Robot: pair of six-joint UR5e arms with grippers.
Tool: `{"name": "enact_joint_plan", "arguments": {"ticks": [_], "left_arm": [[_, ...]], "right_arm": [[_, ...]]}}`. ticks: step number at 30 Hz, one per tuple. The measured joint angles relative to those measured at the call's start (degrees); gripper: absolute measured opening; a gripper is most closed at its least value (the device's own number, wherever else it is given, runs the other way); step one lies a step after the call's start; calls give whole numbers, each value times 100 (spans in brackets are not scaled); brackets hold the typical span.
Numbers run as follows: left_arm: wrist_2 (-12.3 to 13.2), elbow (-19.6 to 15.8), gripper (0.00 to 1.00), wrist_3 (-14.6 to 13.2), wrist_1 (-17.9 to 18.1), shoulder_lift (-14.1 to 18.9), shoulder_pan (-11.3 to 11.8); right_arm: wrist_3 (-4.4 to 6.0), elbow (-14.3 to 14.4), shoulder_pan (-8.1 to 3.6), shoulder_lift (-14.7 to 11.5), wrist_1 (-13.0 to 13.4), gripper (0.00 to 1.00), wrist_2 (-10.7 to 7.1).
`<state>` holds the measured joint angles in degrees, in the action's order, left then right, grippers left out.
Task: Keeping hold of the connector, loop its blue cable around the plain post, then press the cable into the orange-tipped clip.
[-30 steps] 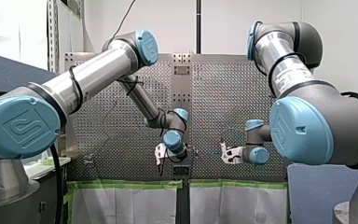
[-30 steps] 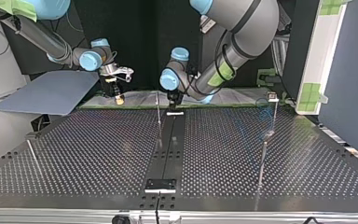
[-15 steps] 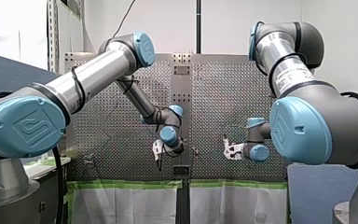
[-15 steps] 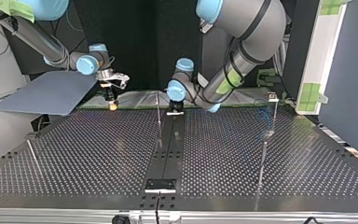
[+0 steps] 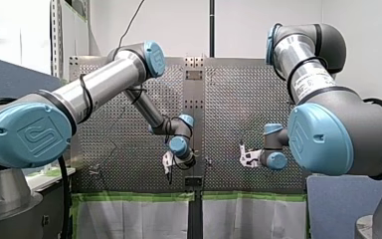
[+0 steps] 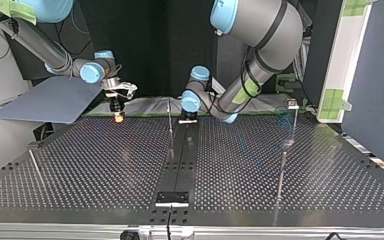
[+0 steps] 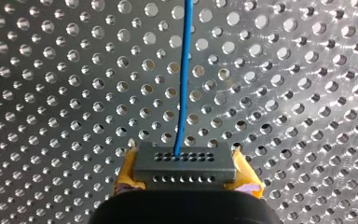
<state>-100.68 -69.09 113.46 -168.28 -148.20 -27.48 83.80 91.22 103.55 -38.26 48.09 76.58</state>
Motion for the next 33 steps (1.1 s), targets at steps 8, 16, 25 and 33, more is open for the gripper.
{"name": "enact_joint_plan", "arguments": {"ticks": [8,16,25,33], "left_arm": [[66,119,0,81,-37,-43,75],[33,125,0,92,-31,-52,132],[51,126,0,132,70,-53,259],[52,126,0,164,221,-54,358]], "right_arm": [[142,-277,-12,147,-154,0,41],[-101,-644,-33,517,-556,0,202],[-36,-905,-78,608,-837,0,208],[-22,-1176,-114,612,-904,0,191]]}}
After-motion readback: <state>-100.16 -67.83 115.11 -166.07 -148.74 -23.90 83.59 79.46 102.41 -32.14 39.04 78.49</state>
